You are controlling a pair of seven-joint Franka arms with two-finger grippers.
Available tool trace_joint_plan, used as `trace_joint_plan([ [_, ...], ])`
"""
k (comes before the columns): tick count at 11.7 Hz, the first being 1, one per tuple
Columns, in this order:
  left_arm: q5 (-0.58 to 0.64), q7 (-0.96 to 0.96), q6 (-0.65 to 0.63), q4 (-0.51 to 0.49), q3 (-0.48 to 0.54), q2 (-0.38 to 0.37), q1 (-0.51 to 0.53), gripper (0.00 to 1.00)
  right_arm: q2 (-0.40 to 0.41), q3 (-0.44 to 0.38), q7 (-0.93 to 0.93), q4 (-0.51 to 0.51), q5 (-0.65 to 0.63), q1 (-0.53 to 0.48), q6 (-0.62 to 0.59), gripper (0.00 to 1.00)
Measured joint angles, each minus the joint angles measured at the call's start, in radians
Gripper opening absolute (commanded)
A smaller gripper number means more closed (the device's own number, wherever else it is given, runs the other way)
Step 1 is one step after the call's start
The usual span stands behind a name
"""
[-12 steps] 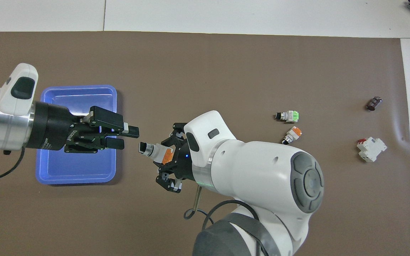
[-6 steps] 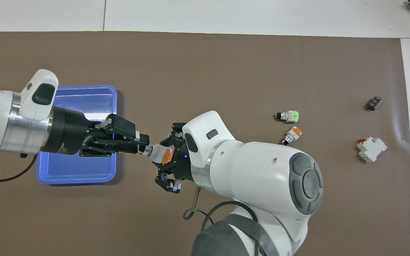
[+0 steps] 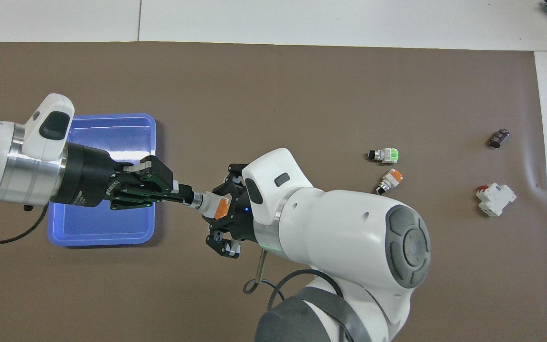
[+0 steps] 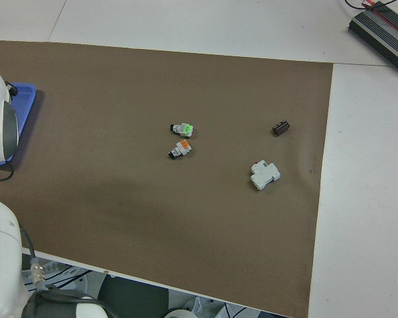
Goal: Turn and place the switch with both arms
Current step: 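Bring the switch toward the left gripper while the left gripper opens toward it, then close the left gripper on the switch and open the right gripper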
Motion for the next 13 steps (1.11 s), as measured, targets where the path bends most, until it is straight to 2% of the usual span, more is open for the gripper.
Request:
trace_joint_plan([
  [4,0.0,-0.157,-0.007,0.002,0.004,-0.002,0.001,0.0,0.0,0.001,0.004,0.003,0.0,0.001,0.0,0.0],
  [13,0.018,-1.001,-0.007,0.019,0.003,-0.004,0.005,0.0,-0.002,-0.002,0.013,0.018,-0.001,0.001,0.0,0.0],
])
